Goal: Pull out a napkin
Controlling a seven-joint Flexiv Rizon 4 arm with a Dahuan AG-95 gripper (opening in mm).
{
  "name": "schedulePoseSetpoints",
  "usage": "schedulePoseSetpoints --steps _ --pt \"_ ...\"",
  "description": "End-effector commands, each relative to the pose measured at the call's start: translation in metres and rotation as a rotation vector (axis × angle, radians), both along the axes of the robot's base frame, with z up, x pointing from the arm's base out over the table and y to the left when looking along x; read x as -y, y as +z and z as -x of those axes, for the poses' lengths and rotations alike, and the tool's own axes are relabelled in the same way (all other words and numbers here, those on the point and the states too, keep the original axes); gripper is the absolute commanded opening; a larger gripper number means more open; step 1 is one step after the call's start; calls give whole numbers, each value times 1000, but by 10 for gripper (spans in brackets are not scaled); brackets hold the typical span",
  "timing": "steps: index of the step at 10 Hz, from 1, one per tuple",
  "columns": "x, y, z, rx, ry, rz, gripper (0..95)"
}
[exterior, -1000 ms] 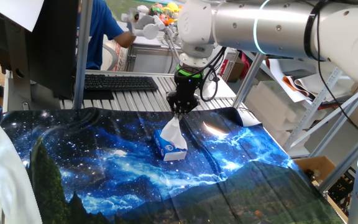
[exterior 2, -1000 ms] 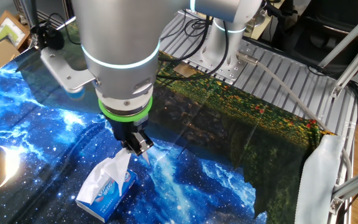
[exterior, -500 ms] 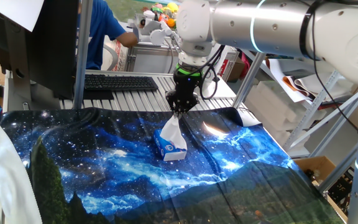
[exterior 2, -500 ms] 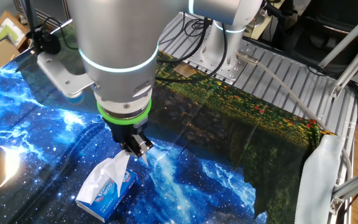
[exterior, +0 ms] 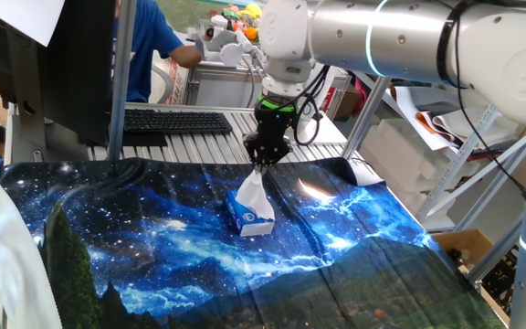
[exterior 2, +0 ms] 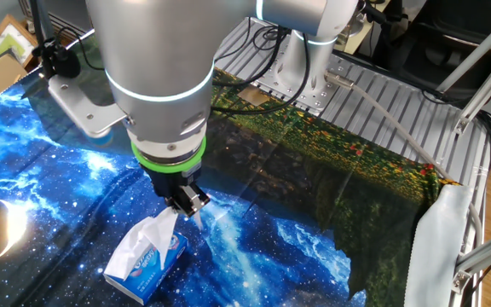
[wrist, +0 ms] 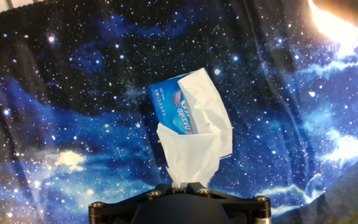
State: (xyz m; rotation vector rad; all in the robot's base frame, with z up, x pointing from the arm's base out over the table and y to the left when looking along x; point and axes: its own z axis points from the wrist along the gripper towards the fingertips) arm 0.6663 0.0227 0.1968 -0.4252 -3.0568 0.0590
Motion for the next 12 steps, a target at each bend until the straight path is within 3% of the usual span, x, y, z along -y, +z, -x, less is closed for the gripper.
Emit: schedulePoseSetpoints --steps 1,8,12 --pt "0 0 2 7 -1 -7 0" --pt "-6 4 8 23 -10 -30 0" --pt "-23 5 17 25 -18 -35 0"
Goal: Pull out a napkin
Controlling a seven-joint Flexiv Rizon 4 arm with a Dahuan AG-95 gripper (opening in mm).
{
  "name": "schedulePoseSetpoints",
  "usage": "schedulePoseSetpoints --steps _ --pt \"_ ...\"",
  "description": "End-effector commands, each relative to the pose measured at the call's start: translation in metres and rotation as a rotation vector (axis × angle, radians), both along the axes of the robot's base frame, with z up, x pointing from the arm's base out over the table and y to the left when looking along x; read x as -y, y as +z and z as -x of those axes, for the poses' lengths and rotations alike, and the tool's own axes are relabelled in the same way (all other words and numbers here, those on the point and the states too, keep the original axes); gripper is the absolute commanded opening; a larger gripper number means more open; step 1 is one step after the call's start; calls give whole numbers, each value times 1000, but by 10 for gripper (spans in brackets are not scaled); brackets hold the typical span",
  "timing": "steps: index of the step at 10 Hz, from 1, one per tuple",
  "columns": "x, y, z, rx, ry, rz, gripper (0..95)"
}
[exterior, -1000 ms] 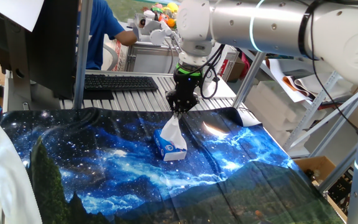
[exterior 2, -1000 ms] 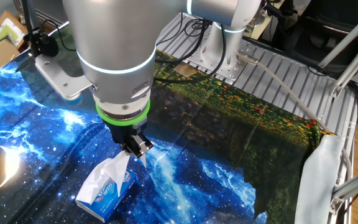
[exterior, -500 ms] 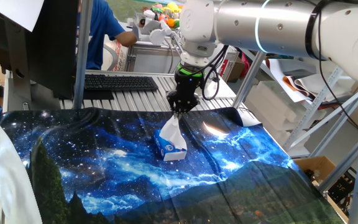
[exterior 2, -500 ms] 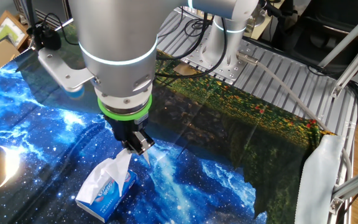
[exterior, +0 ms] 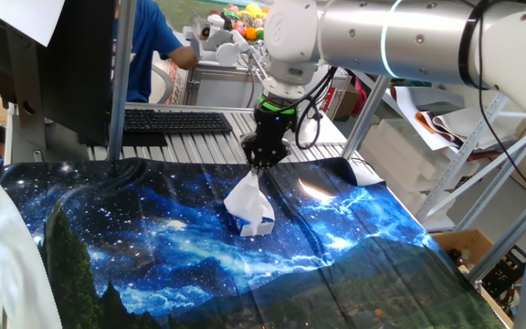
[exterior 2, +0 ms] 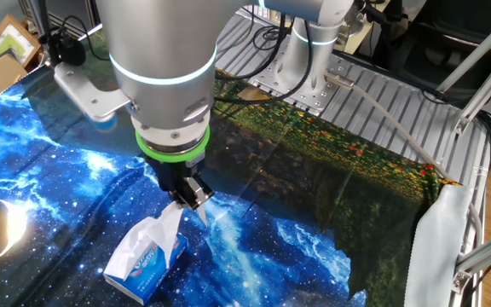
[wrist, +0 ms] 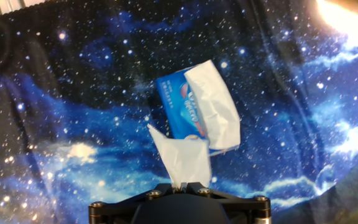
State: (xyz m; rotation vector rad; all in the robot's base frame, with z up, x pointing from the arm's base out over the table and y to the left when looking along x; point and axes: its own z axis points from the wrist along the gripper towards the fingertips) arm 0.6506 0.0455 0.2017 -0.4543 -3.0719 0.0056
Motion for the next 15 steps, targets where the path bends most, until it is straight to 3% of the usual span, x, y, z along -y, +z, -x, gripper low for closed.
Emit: schedulePoseSetpoints --steps 1,7,11,14,15 --pt "-4 -1 2 -1 -7 -29 0" --pt "-7 -3 -2 -2 -16 -31 0" --pt "-11 2 -11 -6 -17 -22 0" --pt "-11 1 -12 -5 -19 -32 0" --pt "-12 1 -12 -9 -26 -51 0"
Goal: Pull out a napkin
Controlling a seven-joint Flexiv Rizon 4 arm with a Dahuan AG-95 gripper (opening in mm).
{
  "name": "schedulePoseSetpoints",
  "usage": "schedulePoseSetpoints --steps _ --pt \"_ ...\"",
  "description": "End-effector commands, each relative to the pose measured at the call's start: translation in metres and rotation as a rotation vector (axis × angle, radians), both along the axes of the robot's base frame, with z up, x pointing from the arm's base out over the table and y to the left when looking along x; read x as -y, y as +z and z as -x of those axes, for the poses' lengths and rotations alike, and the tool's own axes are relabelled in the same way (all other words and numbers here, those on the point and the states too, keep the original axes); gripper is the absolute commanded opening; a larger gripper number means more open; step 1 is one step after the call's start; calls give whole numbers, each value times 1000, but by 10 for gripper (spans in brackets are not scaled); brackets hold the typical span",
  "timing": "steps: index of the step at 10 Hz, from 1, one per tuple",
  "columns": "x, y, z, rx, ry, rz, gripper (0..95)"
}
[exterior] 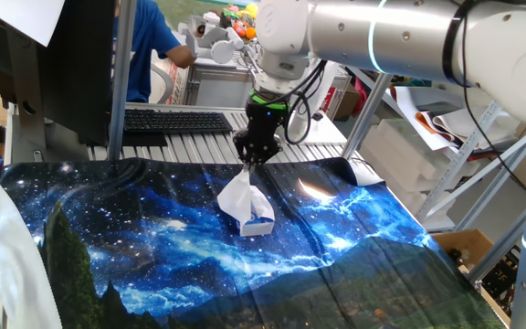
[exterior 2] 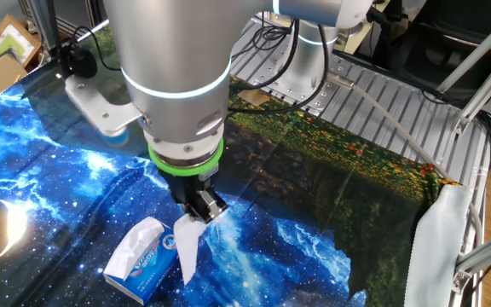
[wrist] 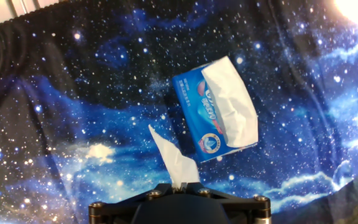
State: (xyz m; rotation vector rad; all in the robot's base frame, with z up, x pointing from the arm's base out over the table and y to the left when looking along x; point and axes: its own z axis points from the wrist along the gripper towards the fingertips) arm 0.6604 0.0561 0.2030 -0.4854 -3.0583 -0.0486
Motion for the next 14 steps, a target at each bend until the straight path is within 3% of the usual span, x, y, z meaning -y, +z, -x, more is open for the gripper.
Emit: schedulePoseSetpoints --steps 1,3,5,6,10,13,14 --pt "-2 -1 -2 -8 -8 -26 0" --pt "-6 -7 -5 -21 -19 -22 0" --pt "-7 -9 -5 -65 1 -25 0" --pt "-7 -10 -5 -72 -2 -25 0" --pt "-8 -16 -2 -59 8 -11 0" --pt "-8 -15 -3 -39 28 26 0" --pt "-11 -12 -11 -39 21 42 0"
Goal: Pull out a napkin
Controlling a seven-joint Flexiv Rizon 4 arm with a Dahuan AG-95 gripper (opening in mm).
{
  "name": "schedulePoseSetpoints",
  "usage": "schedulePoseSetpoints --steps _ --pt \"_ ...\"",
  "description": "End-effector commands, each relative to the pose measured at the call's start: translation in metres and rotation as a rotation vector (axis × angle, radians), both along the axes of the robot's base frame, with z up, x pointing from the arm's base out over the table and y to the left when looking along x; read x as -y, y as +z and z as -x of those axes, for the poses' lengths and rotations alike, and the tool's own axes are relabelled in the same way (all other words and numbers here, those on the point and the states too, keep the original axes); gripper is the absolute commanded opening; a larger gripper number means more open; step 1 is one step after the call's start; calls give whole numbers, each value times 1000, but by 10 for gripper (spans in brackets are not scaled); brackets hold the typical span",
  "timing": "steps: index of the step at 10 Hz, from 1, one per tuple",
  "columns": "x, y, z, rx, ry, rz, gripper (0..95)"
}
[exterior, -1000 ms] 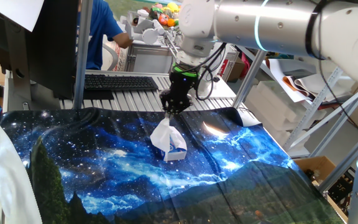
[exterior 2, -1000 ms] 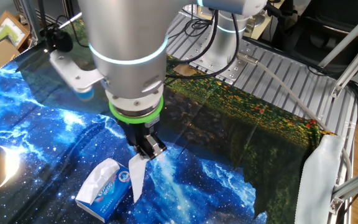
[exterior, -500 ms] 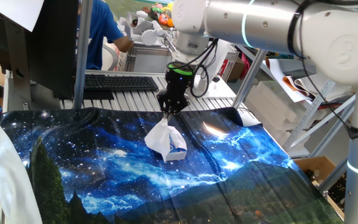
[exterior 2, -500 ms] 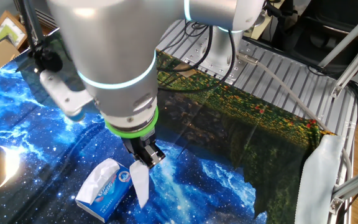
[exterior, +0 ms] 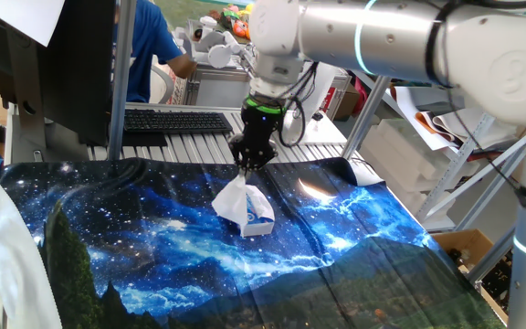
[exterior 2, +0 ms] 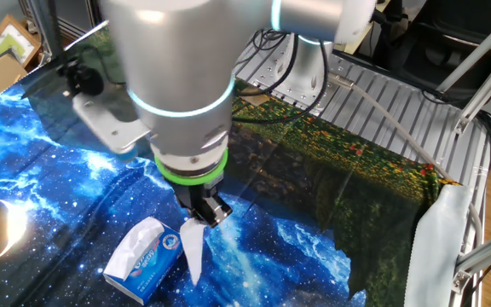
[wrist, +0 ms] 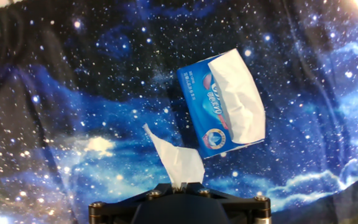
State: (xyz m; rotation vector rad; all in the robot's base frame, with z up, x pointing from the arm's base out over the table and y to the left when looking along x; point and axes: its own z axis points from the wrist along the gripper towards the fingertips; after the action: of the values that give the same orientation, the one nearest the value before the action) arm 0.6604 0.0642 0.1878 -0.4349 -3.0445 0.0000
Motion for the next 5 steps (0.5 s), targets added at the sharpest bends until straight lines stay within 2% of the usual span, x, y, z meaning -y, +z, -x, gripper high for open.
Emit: schedulePoseSetpoints --steps 1,2,3,4,5 --pt "-5 6 -16 -13 -19 16 0" --pt "-8 12 -31 -19 -19 16 0" --pt "-9 15 -37 -16 -17 10 0" --pt "-9 17 -39 5 -13 10 0" --pt "-9 18 -43 12 -6 9 0"
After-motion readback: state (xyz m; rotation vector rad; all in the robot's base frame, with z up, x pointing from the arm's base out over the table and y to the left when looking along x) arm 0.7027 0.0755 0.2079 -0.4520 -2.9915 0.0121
